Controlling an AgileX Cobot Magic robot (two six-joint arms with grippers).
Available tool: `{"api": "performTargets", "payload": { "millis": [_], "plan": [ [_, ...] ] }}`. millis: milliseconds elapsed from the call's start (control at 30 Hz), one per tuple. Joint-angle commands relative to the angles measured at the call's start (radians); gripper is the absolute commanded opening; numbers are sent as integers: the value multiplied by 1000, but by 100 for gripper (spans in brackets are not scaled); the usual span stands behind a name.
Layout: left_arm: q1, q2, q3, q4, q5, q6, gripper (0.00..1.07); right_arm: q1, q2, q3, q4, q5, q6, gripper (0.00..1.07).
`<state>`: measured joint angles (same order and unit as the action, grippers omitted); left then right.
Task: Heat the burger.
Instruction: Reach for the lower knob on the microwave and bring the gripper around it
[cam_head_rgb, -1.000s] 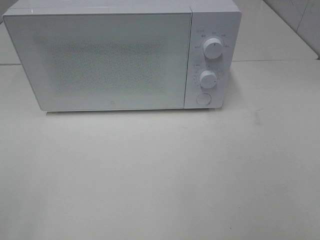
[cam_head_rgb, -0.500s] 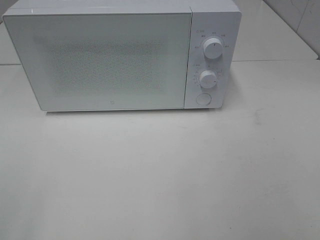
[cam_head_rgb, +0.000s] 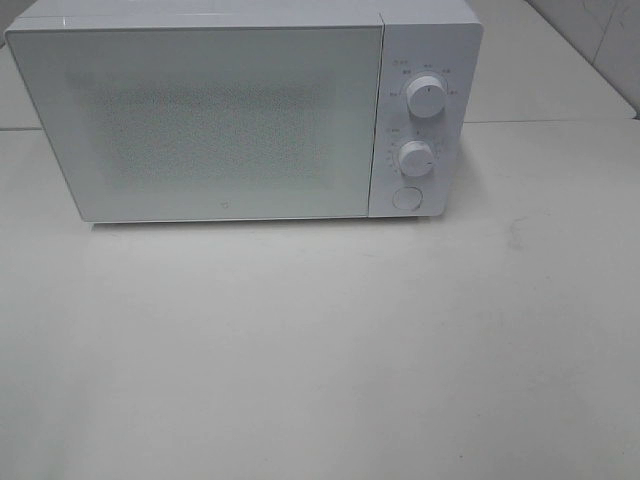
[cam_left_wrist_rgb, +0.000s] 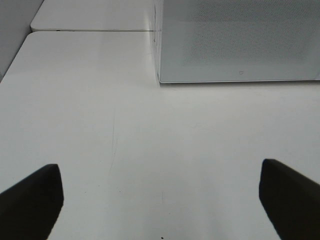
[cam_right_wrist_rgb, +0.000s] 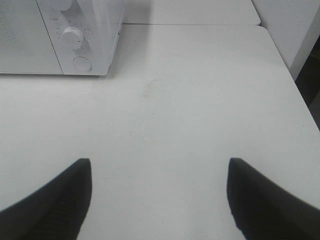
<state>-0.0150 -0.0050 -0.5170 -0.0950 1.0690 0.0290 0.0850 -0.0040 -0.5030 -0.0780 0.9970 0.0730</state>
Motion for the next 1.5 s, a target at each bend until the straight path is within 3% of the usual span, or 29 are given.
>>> {"api": "performTargets", "payload": {
  "millis": [33,533,800,1133,1500],
  "plan": [
    [4,-23,0,-6,0,1,98,-4,-27,4,-2,-2,-11,74],
    [4,-17,0,-6,0,1,98,-4,-17,0,-7,-7,-10,74],
    [4,-17,0,-6,0,1,98,-4,-8,-23,-8,-106,13,74],
    [4,-17,0,-6,0,1,98,-4,190,-18,-7,-256,26,74],
    [4,-17,0,-6,0,1,98,-4,460,21,-7,-547,26,74]
  ]
}}
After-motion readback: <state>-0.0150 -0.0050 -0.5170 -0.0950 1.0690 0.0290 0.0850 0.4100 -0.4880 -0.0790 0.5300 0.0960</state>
